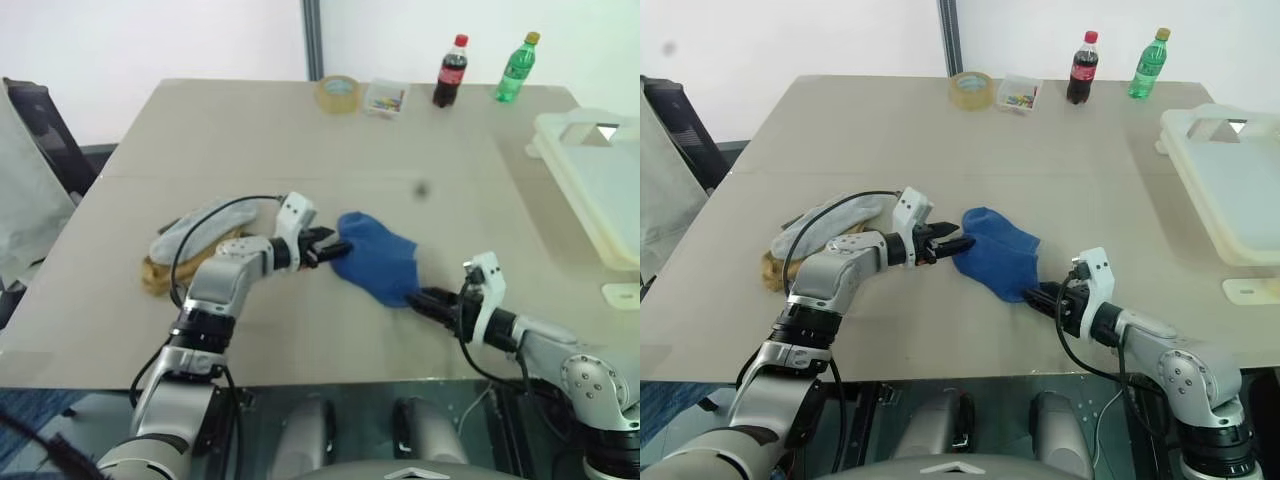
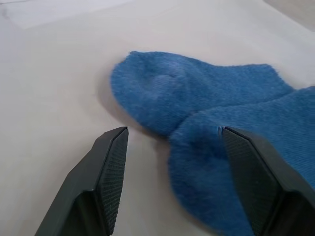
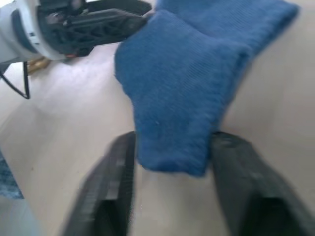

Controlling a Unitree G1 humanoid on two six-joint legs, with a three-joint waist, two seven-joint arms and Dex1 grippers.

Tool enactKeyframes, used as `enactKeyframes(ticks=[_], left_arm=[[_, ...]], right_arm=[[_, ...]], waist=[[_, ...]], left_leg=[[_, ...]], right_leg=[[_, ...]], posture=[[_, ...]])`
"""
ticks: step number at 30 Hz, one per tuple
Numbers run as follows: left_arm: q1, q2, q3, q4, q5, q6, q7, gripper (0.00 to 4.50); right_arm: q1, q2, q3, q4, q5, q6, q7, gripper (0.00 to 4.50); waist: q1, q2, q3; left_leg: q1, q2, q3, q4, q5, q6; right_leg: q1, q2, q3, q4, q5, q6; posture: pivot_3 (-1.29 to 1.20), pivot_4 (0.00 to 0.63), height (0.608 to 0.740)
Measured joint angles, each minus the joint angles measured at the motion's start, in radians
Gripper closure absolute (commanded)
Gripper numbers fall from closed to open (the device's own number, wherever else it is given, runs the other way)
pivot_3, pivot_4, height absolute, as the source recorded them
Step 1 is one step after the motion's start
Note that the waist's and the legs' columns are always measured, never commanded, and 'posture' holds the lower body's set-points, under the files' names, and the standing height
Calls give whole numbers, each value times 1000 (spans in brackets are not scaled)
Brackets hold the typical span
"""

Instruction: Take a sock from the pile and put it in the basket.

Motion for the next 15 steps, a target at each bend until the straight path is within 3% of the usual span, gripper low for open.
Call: enactKeyframes(ticks=[2,3,11,15], left_arm=[[35,15,-11,-61,-11,25,-17,1283],[49,24,-12,-86,-16,39,-22,1283],[182,127,-7,-307,-80,163,-54,1283],[228,133,13,-376,-119,215,-39,1283]], right_arm=[[-3,-15,1,-3,-4,6,-4,4250],[-5,-21,3,-3,-9,5,-3,4460],[-21,-84,55,21,-130,-43,20,4460],[-28,-129,57,45,-156,-54,55,4460]], waist=[[-2,0,0],[-3,0,0],[-4,0,0],[1,0,0]], left_leg=[[1,1,0,0,0,0],[1,1,0,0,0,0],[1,1,1,0,0,0],[1,1,0,0,0,0]], right_leg=[[0,1,0,1,0,0],[0,1,0,1,0,0],[0,0,1,1,0,0],[0,0,1,1,0,0]], posture=[[0,150,740],[0,150,740],[0,150,740],[0,150,740]])
